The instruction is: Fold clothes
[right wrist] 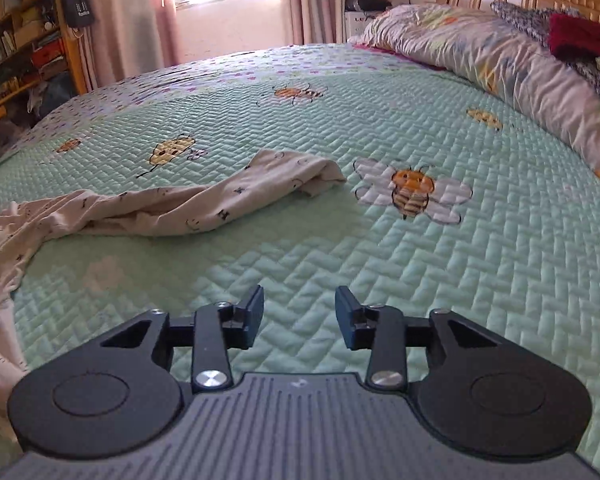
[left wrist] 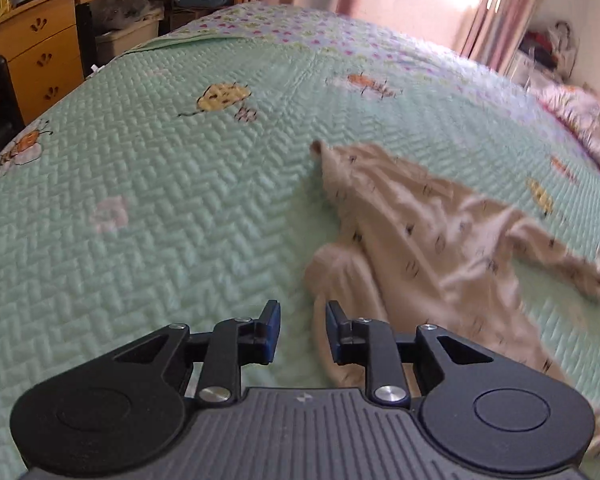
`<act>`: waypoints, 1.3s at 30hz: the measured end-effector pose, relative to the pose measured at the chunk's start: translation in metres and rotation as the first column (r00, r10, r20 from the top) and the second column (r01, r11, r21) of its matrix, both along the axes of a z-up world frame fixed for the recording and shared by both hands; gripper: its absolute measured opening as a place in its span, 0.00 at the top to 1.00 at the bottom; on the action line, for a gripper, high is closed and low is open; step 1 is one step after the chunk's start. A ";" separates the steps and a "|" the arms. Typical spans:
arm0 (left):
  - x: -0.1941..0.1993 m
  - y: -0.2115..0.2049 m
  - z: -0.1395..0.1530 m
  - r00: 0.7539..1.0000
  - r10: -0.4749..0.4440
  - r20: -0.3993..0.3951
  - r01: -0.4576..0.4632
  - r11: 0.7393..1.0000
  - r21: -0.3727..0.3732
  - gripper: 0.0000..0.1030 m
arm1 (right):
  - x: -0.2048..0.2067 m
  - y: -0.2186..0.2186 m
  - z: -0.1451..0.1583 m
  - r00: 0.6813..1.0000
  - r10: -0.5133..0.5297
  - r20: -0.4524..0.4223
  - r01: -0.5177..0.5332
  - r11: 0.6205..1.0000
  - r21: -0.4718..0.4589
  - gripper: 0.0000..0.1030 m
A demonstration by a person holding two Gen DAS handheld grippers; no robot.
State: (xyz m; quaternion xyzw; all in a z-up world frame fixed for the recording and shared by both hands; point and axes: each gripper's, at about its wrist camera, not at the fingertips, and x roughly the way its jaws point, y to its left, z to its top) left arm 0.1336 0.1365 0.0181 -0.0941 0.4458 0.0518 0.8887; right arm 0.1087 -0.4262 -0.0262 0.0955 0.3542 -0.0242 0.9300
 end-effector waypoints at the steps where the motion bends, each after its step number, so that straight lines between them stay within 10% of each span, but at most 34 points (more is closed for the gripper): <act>1: 0.000 0.002 0.003 1.000 -0.013 -0.021 0.014 1.000 0.011 0.74 | -0.006 0.001 0.001 1.000 0.011 -0.007 -0.010 0.999 0.044 0.57; 10: -0.021 -0.042 0.128 0.972 -0.210 0.106 0.192 0.968 0.160 0.64 | -0.036 0.056 0.049 0.982 0.159 0.099 -0.185 0.897 0.402 0.57; 17: -0.119 -0.135 0.217 0.870 -0.364 0.331 0.385 0.923 0.002 0.62 | -0.073 0.059 0.095 0.948 0.182 0.260 -0.285 0.847 0.449 0.55; 27: -0.203 -0.236 0.351 0.749 -0.483 0.453 0.419 0.875 0.241 0.65 | -0.158 -0.037 0.191 0.869 0.037 0.493 -0.388 0.670 0.633 0.54; 33: -0.249 -0.275 0.425 0.682 -0.499 0.534 0.364 0.866 0.344 0.53 | -0.212 -0.103 0.287 0.781 -0.077 0.619 -0.352 0.765 0.539 0.54; 39: -0.281 -0.284 0.440 0.641 -0.472 0.605 0.303 0.880 0.366 0.40 | -0.271 -0.129 0.387 0.626 -0.076 0.776 -0.398 0.825 0.401 0.51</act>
